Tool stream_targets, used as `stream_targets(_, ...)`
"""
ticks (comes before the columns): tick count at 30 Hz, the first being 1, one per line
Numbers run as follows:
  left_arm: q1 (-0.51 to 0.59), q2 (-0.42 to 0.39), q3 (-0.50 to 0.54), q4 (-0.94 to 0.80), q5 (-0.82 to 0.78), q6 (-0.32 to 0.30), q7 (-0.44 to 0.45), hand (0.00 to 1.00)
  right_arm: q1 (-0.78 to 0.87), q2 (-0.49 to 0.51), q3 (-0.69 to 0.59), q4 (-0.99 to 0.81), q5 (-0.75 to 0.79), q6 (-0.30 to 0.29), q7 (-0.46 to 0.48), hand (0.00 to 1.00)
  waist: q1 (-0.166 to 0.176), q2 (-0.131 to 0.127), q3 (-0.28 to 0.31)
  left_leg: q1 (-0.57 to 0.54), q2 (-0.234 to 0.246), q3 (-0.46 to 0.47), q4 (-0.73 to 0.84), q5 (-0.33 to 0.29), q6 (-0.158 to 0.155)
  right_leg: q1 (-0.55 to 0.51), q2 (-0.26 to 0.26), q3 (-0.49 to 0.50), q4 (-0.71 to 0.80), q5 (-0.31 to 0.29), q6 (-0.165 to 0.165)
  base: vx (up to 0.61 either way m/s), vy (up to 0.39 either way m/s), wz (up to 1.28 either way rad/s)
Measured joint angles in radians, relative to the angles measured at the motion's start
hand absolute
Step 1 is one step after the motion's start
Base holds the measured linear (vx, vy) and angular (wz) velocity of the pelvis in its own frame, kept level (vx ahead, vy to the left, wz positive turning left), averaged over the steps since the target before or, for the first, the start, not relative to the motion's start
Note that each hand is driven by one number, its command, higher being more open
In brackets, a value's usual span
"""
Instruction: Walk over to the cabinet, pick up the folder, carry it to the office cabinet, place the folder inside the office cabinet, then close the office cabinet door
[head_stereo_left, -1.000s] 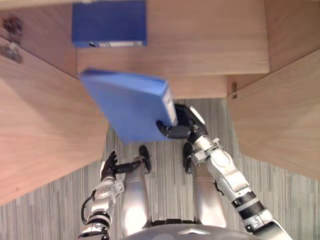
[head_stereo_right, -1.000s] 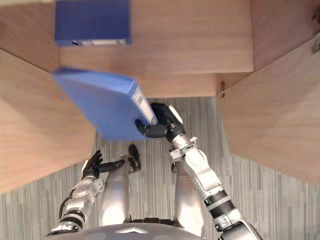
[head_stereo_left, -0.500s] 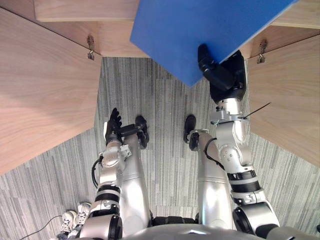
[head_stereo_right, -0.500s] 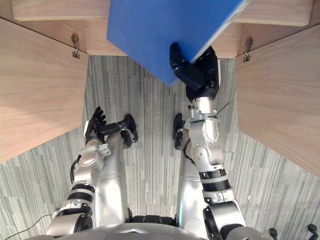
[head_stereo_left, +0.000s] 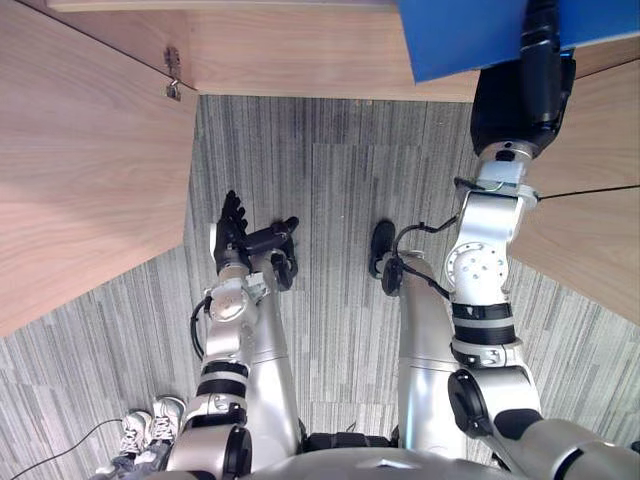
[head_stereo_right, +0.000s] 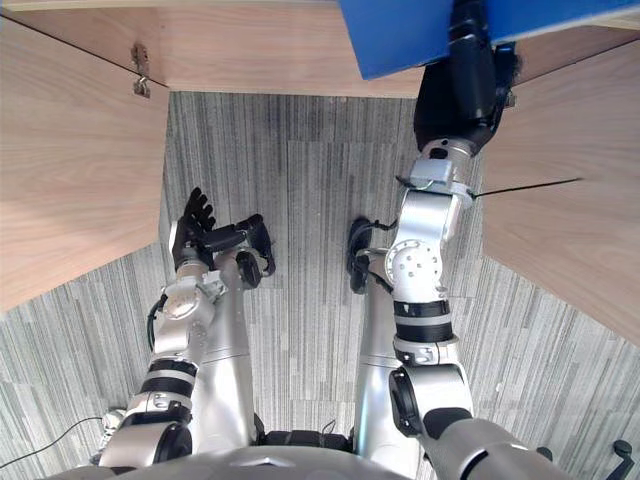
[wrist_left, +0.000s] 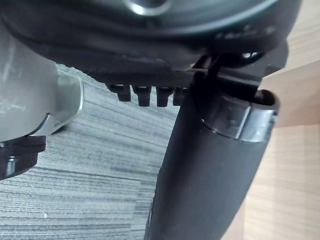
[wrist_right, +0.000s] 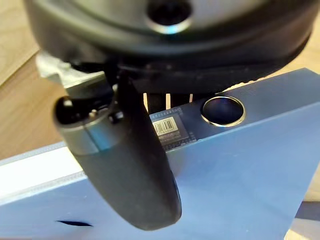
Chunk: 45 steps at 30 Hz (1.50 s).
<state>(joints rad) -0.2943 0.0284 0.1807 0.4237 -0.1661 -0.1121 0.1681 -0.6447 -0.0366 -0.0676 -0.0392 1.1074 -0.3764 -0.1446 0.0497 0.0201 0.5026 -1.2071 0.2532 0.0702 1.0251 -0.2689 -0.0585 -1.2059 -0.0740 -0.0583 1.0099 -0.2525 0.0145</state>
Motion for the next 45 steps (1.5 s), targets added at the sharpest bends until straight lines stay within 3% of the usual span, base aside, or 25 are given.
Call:
stream_targets(10,0.002,-0.006,0.000,-0.009,-0.002,0.000,0.012,1.00,-0.181,-0.001,-0.072,0.108,0.132,-0.044,-0.040,0.00,0.002,0.000,0.000,0.003,-0.005,-0.003,-0.056,0.027,-0.012,0.006,-0.002,-0.015,-0.045,0.011,-0.005,0.01,0.064,0.03)
stream_targets(18,0.008,-0.030,-0.010,-0.007,-0.037,-0.002,0.022,1.00,-0.345,-0.050,-0.152,0.217,0.205,-0.100,-0.126,0.00,0.007,0.000,-0.002,0.032,-0.010,-0.008,-0.128,0.065,-0.025,0.036,-0.003,-0.040,-0.093,0.026,-0.020,0.00,0.045,0.07)
stream_targets(24,0.015,-0.036,-0.041,-0.003,-0.060,-0.009,0.022,1.00,-0.429,-0.141,-0.159,0.293,0.231,-0.103,-0.151,0.00,0.007,0.003,-0.004,0.033,-0.016,-0.019,-0.158,0.085,-0.032,0.036,-0.007,-0.055,-0.103,0.026,-0.021,0.00,0.039,0.08)
stream_targets(28,0.015,-0.036,-0.059,0.010,-0.061,-0.011,0.021,1.00,-0.504,-0.207,-0.158,0.379,0.232,-0.062,-0.159,0.00,0.006,0.003,-0.005,0.033,-0.017,-0.024,-0.174,0.096,-0.034,0.036,-0.010,-0.067,-0.109,0.027,-0.022,-0.01,0.037,0.07)
stream_targets(29,0.015,-0.036,-0.062,0.014,-0.062,-0.011,0.021,1.00,-0.521,-0.221,-0.158,0.396,0.233,-0.054,-0.165,1.00,0.005,0.003,-0.005,0.033,-0.020,-0.024,-0.182,0.100,-0.034,0.036,-0.012,-0.069,-0.112,0.027,-0.022,-0.01,0.027,0.07)
stream_targets(45,0.015,-0.031,-0.118,0.021,-0.070,-0.022,0.020,1.00,-0.658,-0.328,-0.084,0.571,0.268,0.019,-0.171,1.00,0.002,0.006,-0.006,0.025,-0.044,-0.028,-0.223,0.123,-0.032,0.034,-0.037,-0.086,-0.127,0.027,-0.023,-0.01,0.037,0.07)
